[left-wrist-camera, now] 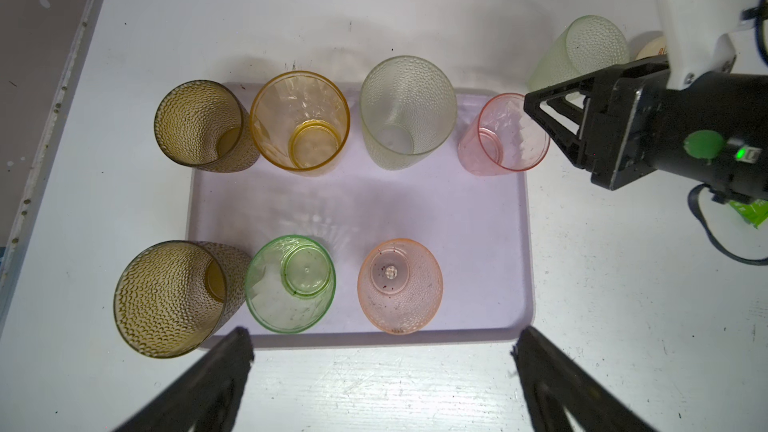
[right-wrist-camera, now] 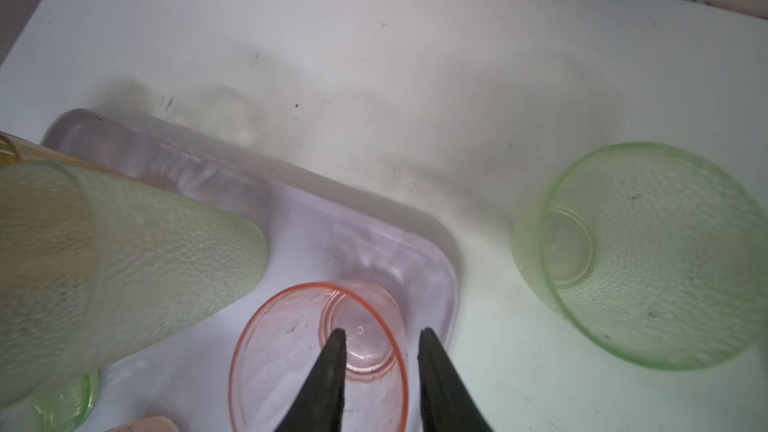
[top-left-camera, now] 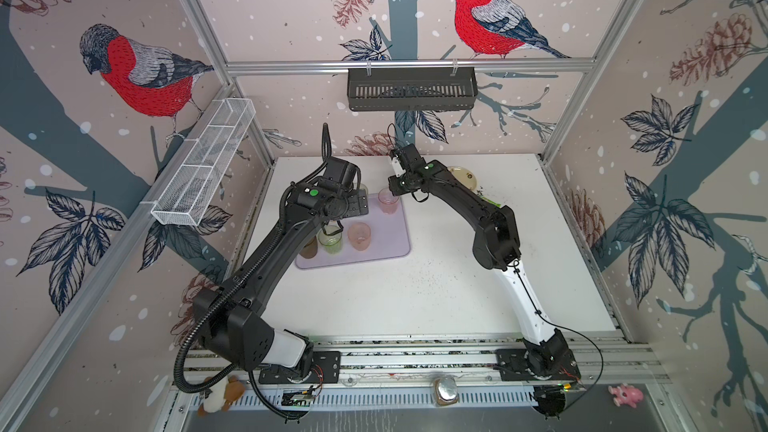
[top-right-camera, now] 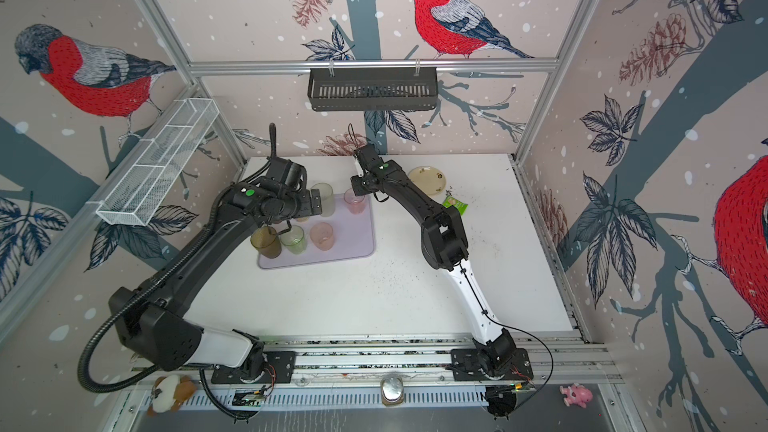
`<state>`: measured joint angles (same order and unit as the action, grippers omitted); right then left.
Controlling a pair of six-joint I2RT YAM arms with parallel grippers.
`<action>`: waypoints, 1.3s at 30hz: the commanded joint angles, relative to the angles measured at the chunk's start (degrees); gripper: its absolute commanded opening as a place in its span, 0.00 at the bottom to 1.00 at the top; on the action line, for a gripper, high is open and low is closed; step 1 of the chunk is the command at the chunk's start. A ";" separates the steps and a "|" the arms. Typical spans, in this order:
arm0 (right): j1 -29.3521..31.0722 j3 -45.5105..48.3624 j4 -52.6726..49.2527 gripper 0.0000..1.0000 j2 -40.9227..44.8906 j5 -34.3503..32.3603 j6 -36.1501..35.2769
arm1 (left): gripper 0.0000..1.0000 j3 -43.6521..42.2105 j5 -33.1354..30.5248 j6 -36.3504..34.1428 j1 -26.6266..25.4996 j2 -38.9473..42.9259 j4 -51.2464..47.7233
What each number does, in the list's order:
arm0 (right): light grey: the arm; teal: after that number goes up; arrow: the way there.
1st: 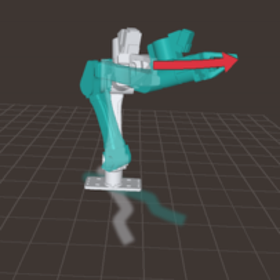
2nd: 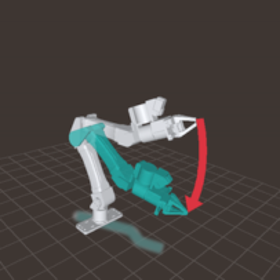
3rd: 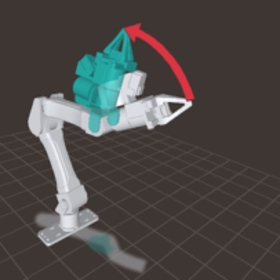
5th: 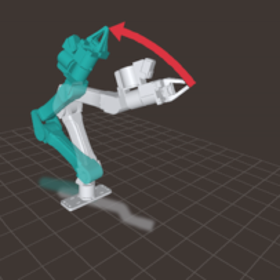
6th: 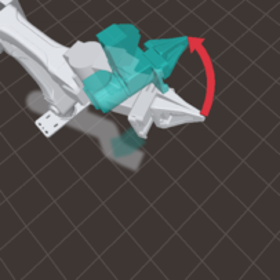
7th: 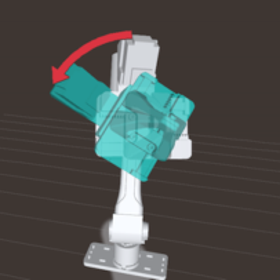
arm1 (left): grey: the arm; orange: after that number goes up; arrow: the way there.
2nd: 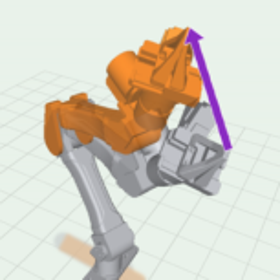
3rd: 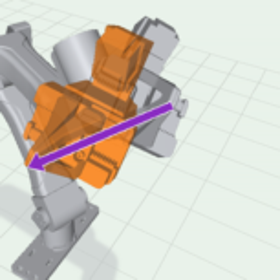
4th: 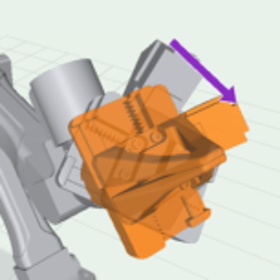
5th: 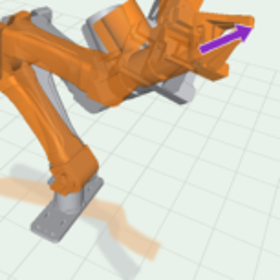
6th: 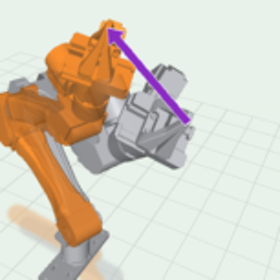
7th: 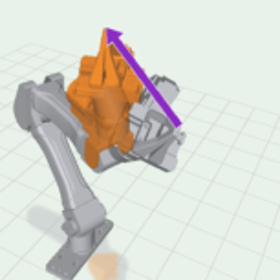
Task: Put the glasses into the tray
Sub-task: 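Lower the pink clear cup onto the tray corner and open the right gripper, then raise the right gripper away while the left gripper moves toward the light green cup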
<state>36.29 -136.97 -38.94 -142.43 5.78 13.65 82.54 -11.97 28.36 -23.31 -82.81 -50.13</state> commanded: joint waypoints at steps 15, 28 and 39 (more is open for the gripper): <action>-4.46 3.86 0.53 0.50 12.59 -1.07 -1.64 | 0.99 8.48 8.79 -2.92 -0.58 -8.98 5.03; -10.48 13.94 0.59 0.58 22.85 -1.28 -0.82 | 0.99 23.83 13.02 -3.70 -3.57 -22.62 5.01; -13.73 20.35 -2.94 0.58 28.63 -5.06 -2.05 | 0.93 44.89 16.70 -3.23 -4.15 -37.72 -2.52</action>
<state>23.03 -118.26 -40.73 -115.55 2.59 12.19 123.09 3.42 25.08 -27.31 -118.15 -48.47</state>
